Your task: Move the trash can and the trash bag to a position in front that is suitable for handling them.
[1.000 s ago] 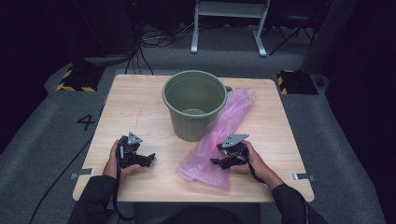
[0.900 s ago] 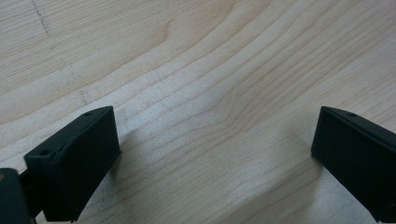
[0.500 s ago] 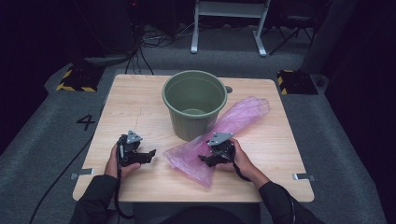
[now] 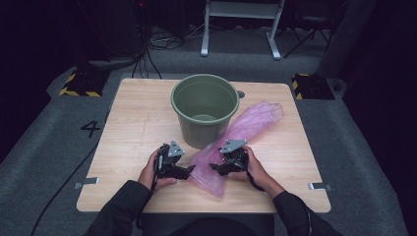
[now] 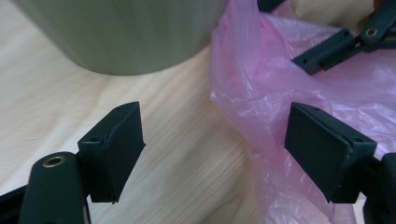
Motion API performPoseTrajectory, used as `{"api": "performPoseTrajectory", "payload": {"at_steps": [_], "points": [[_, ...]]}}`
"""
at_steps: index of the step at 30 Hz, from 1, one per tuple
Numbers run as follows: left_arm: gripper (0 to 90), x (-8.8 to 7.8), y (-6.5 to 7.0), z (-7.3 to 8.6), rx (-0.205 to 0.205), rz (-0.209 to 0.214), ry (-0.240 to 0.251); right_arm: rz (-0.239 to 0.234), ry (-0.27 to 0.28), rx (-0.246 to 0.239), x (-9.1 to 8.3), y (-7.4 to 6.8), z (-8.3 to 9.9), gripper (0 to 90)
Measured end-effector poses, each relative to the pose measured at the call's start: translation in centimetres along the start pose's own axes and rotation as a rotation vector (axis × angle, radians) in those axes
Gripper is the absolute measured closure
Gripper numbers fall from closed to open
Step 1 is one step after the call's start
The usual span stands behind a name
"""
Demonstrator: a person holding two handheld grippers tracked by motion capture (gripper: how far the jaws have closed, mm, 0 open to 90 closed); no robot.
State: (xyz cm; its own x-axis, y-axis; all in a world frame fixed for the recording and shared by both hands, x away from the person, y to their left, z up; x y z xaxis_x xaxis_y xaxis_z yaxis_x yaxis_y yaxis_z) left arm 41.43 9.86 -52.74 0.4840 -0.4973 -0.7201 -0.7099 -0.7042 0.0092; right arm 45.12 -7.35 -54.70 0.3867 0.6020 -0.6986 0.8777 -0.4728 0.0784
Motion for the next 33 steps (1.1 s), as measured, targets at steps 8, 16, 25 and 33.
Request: {"api": "performPoseTrajectory", "payload": {"at_steps": [8, 16, 25, 33], "points": [[36.4, 1.3, -0.6, 1.1, 0.025, -0.021, -0.068, -0.018, 0.014, -0.027, -1.3, -0.2, -0.1, 25.2], [40.0, 1.2, -2.2, 1.2, 0.015, -0.077, -0.059, -0.006, 0.075, -0.052, -5.2, 1.3, -0.2, 20.5], [34.2, 1.6, -4.1, 0.9, -0.035, -0.093, -0.044, 0.085, 0.039, 0.017, -5.3, 7.3, 1.7, 19.6], [31.1, 2.1, -5.8, 0.5, -0.041, -0.128, -0.035, 0.114, -0.001, 0.080, -5.0, 10.1, 3.3, 16.3]]}}
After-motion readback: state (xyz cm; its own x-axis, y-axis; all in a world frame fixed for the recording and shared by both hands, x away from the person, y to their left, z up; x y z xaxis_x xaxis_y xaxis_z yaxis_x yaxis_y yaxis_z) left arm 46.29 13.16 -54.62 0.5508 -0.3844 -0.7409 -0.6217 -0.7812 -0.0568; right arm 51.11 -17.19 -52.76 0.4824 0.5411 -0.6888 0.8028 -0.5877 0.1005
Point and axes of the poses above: each handheld gripper's, and its own axes: x roughly forward along the jaws, z roughly out of its underside, y roughly to its right, the point moved 7 cm from there along x, roughly forward along the jaws, and after that the axes turned 2 degrees about -y, right-handed, at the moved point
